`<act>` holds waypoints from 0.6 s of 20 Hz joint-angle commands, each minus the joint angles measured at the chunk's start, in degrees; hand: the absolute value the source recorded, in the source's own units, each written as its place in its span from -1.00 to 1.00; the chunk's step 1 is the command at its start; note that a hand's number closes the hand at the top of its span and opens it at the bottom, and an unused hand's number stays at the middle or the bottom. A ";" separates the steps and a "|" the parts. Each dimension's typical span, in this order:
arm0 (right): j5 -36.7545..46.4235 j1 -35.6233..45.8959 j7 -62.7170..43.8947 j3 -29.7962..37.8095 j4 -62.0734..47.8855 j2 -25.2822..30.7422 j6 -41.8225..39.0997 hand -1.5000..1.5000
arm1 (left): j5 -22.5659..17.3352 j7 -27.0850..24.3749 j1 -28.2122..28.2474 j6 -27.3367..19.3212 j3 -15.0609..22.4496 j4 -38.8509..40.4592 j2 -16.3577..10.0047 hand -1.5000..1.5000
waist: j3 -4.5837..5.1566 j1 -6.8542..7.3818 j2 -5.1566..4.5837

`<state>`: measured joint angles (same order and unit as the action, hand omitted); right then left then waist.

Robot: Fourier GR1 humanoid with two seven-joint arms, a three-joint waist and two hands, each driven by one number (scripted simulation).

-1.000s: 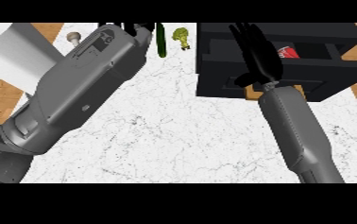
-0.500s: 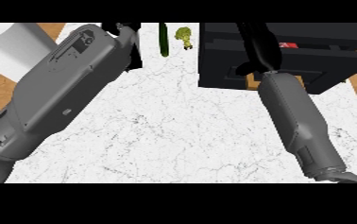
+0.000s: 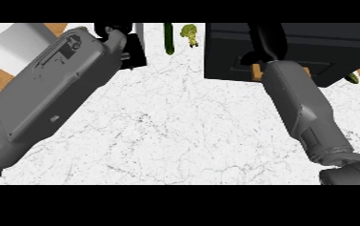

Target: Pick up the can, place it into the drawer and close the drawer

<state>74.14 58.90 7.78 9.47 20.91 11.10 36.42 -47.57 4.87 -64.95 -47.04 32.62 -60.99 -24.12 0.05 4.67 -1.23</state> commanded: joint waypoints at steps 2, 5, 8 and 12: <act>0.54 6.51 -1.73 1.27 -4.50 1.48 1.02 -1.00 | 1.05 2.16 0.36 -1.33 0.61 -3.38 -0.75 -1.00 | -0.19 1.30 -0.39; 0.59 7.23 -1.79 1.78 -6.03 2.40 2.12 -1.00 | 1.08 1.63 2.32 0.10 0.10 -4.36 -1.51 -1.00 | -0.17 1.45 -0.51; 0.89 10.01 -2.85 1.99 -7.47 3.52 0.13 -1.00 | 1.46 3.06 0.04 -0.49 -0.18 -4.76 -2.03 -1.00 | -0.21 2.02 -0.90; 0.45 10.88 -2.72 2.66 -8.77 4.07 -0.48 -1.00 | 1.73 4.50 2.22 -1.39 0.77 -8.18 -2.54 -1.00 | -0.21 2.55 -0.57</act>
<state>75.27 65.87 6.01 10.95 11.94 13.90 35.11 -46.16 8.12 -63.58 -47.72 32.82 -66.53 -26.25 -0.58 6.03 -2.36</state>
